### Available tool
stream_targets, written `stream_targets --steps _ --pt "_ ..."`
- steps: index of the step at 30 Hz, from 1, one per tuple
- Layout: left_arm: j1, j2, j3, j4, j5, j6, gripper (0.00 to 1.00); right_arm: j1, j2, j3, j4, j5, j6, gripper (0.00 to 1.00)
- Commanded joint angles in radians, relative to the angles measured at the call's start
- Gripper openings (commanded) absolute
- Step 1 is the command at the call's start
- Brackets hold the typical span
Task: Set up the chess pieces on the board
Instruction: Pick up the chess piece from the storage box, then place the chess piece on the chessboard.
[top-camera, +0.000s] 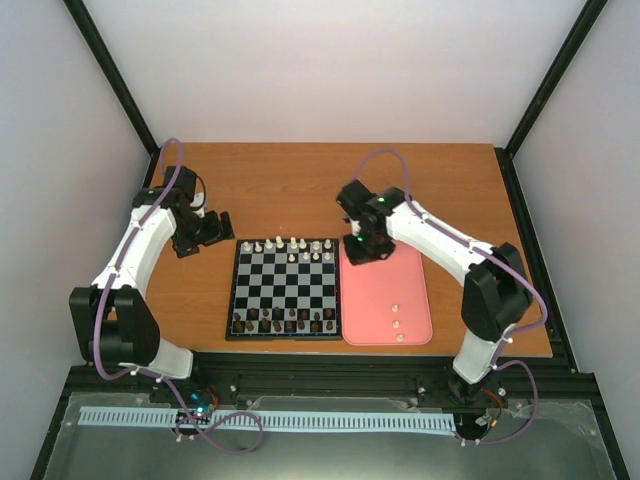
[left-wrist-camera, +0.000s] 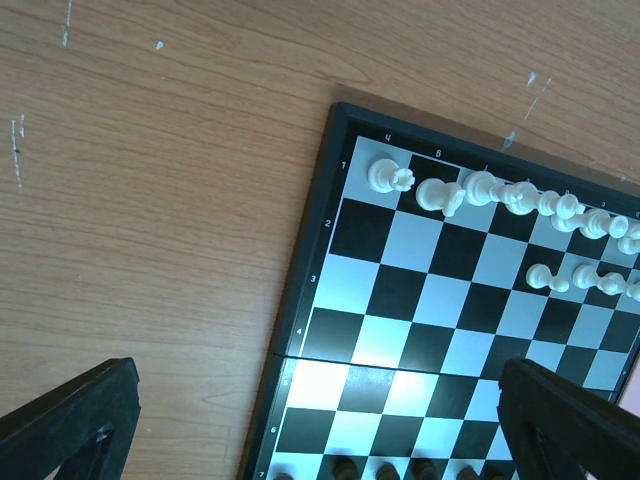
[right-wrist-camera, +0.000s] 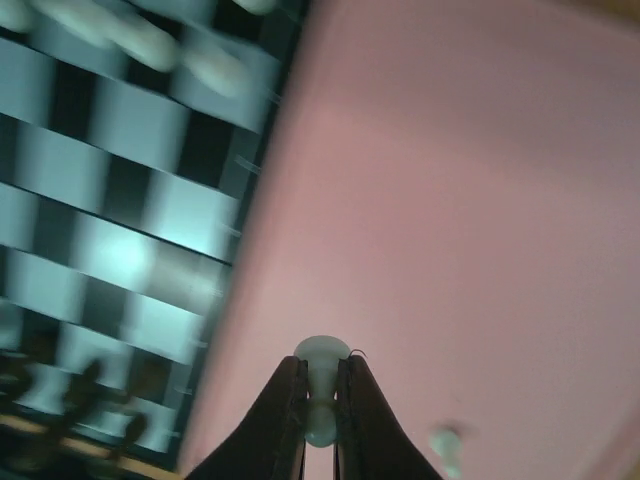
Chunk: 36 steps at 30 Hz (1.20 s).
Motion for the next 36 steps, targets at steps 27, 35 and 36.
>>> stream_targets --steps 27,35,36 --pt "-0.001 -0.039 -0.059 -0.008 0.013 -0.021 1.00 0.231 0.754 1.046 -0.176 -0.164 -0.082 0.03" --pt "-0.001 -0.040 -0.066 -0.002 0.026 -0.019 1.00 0.234 0.790 1.061 -0.165 -0.182 -0.079 0.03" --pt "-0.001 -0.040 -0.066 -0.002 0.027 -0.019 1.00 0.236 0.798 1.066 -0.167 -0.185 -0.079 0.03"
